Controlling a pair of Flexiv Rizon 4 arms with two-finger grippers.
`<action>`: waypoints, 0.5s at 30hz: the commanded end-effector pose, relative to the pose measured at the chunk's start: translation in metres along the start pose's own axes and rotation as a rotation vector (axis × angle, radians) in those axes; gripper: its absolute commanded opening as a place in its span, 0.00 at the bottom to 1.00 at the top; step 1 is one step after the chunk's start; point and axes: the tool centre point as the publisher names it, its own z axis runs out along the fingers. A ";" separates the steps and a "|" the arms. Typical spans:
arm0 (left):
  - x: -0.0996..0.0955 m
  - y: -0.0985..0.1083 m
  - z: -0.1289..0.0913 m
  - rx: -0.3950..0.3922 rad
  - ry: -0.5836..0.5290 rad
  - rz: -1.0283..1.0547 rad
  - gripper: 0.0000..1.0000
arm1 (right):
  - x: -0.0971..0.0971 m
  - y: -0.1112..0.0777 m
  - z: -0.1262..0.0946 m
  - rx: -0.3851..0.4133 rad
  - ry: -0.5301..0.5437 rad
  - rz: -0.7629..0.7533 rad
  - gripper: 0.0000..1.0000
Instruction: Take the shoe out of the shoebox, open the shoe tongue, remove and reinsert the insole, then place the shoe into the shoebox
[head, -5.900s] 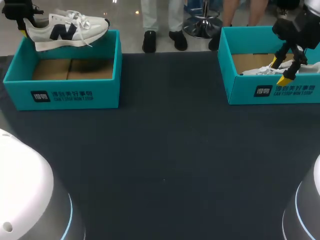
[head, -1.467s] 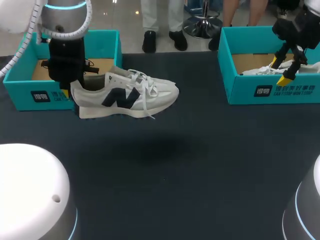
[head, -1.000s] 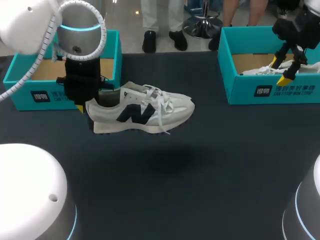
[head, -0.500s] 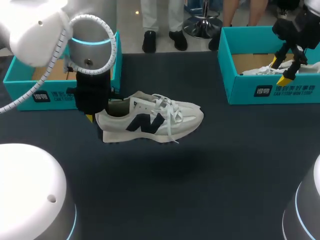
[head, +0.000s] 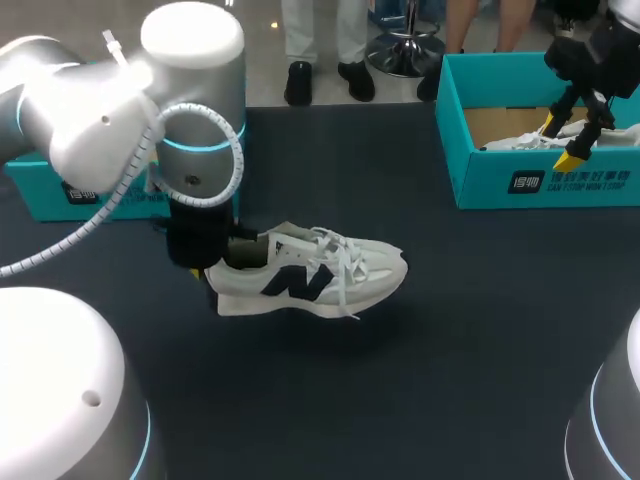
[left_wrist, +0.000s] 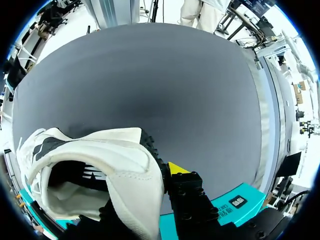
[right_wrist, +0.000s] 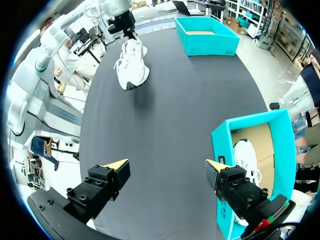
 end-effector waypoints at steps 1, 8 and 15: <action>-0.009 0.003 0.024 0.002 -0.008 0.005 0.00 | -0.001 0.000 0.000 0.002 0.001 0.000 1.00; -0.018 0.004 0.048 -0.029 -0.015 0.013 0.00 | -0.001 0.000 0.000 0.002 0.001 0.000 1.00; -0.029 0.004 0.065 -0.031 -0.006 0.014 0.00 | -0.001 0.000 0.000 0.002 0.001 0.000 1.00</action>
